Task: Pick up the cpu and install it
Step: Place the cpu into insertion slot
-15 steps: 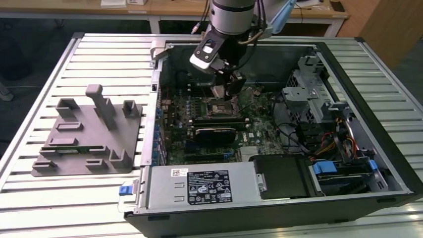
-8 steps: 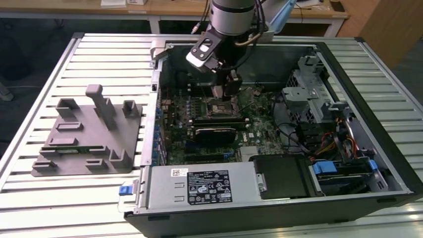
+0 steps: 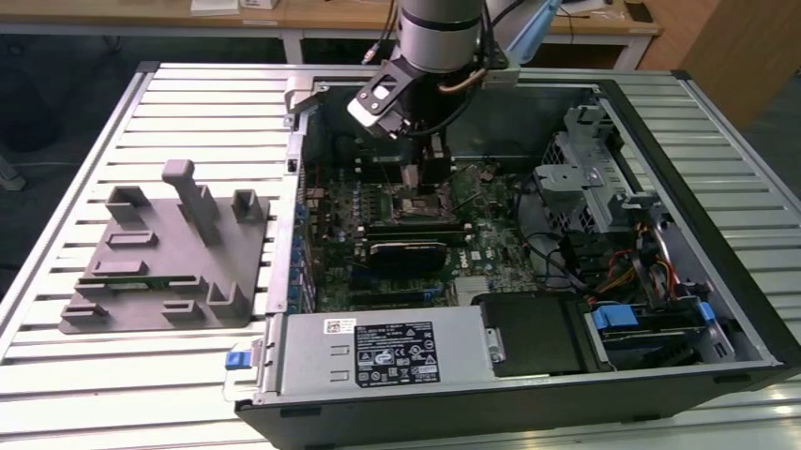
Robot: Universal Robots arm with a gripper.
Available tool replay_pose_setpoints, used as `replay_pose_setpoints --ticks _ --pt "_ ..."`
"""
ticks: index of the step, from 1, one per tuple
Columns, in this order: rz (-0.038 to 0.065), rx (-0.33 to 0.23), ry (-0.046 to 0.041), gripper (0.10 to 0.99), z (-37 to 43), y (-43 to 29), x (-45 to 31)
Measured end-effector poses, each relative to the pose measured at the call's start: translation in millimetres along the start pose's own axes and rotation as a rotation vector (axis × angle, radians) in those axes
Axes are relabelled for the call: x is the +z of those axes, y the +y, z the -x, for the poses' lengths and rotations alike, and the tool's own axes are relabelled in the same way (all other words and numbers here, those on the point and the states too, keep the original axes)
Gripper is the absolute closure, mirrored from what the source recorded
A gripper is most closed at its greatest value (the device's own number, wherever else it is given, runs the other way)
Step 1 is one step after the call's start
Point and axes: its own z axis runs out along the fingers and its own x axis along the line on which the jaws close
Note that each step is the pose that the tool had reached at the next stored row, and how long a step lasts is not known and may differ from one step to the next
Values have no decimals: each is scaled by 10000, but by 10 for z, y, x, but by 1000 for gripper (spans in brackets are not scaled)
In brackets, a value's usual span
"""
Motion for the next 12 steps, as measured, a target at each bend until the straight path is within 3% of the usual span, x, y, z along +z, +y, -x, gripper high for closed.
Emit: replay_pose_setpoints --ticks 9,12 --pt "17 21 9 541 -2 -1 139" --pt "116 25 13 541 -3 -2 164"
